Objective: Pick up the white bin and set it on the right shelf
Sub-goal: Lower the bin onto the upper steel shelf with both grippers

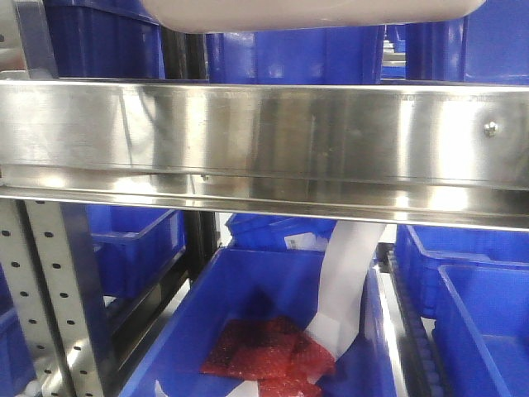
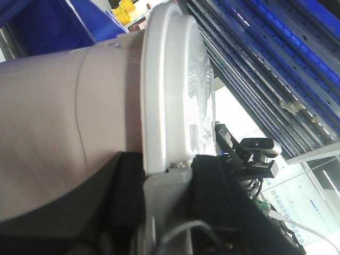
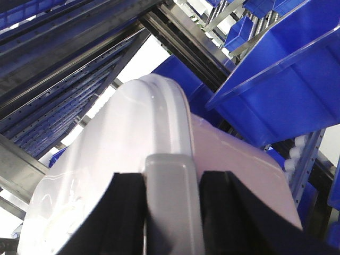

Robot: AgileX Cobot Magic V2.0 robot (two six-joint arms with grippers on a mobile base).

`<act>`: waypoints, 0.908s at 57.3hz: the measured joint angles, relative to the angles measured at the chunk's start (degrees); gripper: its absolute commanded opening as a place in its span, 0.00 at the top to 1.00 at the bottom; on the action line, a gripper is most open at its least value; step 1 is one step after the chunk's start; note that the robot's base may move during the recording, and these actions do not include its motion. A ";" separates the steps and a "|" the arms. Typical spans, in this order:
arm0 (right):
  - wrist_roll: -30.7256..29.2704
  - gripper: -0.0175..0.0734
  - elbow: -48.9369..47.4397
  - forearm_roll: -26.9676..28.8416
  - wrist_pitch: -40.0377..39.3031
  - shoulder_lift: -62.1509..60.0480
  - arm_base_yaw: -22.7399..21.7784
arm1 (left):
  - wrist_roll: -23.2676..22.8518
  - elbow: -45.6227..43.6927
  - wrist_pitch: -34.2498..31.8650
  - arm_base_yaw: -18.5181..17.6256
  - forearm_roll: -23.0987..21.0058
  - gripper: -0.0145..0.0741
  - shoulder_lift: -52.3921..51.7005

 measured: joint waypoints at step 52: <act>-2.61 0.74 0.00 -0.46 4.93 13.34 2.39 | 3.63 0.00 -9.61 0.00 9.85 0.96 0.62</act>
